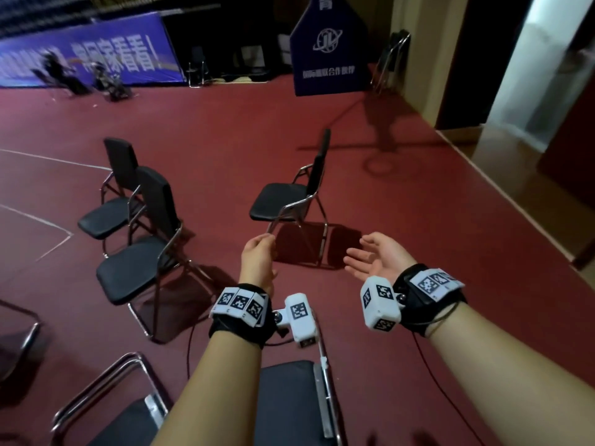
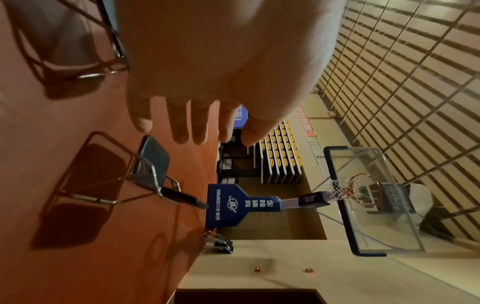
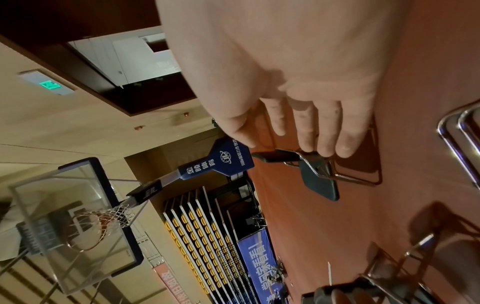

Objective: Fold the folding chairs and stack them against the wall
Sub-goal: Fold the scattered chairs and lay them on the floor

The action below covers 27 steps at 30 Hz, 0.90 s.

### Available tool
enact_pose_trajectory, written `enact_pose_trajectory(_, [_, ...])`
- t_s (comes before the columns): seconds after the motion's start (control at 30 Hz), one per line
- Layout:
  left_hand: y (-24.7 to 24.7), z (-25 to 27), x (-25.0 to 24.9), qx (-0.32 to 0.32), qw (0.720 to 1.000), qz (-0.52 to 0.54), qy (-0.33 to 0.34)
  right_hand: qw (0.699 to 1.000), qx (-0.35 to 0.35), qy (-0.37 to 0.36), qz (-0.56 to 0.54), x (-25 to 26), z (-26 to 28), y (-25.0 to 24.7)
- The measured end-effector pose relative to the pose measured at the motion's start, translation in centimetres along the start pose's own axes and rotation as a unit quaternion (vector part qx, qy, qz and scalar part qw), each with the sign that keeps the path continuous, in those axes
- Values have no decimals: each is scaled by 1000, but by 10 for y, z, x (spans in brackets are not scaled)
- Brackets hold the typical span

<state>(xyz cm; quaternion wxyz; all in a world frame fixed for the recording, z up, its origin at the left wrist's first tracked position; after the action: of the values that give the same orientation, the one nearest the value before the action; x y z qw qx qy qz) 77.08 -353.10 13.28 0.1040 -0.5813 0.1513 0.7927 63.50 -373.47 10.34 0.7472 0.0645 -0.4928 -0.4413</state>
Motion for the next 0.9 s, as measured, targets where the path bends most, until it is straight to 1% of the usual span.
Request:
enact_pose_trajectory(0.03, [29,0,4,6,1000,-2,-5,1000,-4,-3,-2,18,3,-21])
enact_pose_trajectory(0.13, [86,-1,12,13,1000,-10,-17,1000,-10,-4,-4,54,11,-66])
enact_pose_trajectory(0.23, [129,-4,13,12,999,-32,-18,1000,-10,-7,-12,81,16,-100])
enact_pose_trajectory(0.37, [177,-8,11,31,998,-59,-19,999,-15,-17,-26,106,18,-134])
enact_pose_trajectory(0.5, [208,-15,4,50,996,-65,-20,999,-15,-20,-37,120,17,-151])
enact_pose_trajectory(0.67, [241,-37,0,79,994,-69,-25,998,-23,-26,-45,136,8,-167])
enact_pose_trajectory(0.77, [254,-59,2,93,993,-70,-25,998,-36,-25,-49,142,-8,-176])
enact_pose_trajectory(0.9, [262,-106,14,112,991,-72,-32,997,-53,-11,-51,149,-46,-178])
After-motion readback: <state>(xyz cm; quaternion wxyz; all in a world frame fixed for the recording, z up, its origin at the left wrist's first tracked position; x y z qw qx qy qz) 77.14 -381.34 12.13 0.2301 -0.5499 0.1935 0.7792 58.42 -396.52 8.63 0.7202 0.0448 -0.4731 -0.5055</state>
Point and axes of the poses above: each hand's wrist, its own z-axis away from the middle knuckle, its own y-axis out of the palm, x = y × z, the point moved 9 cm from there along -z, towards the middle knuckle, and after that the axes turned 9 degrees about x, right-handed, at the moved point
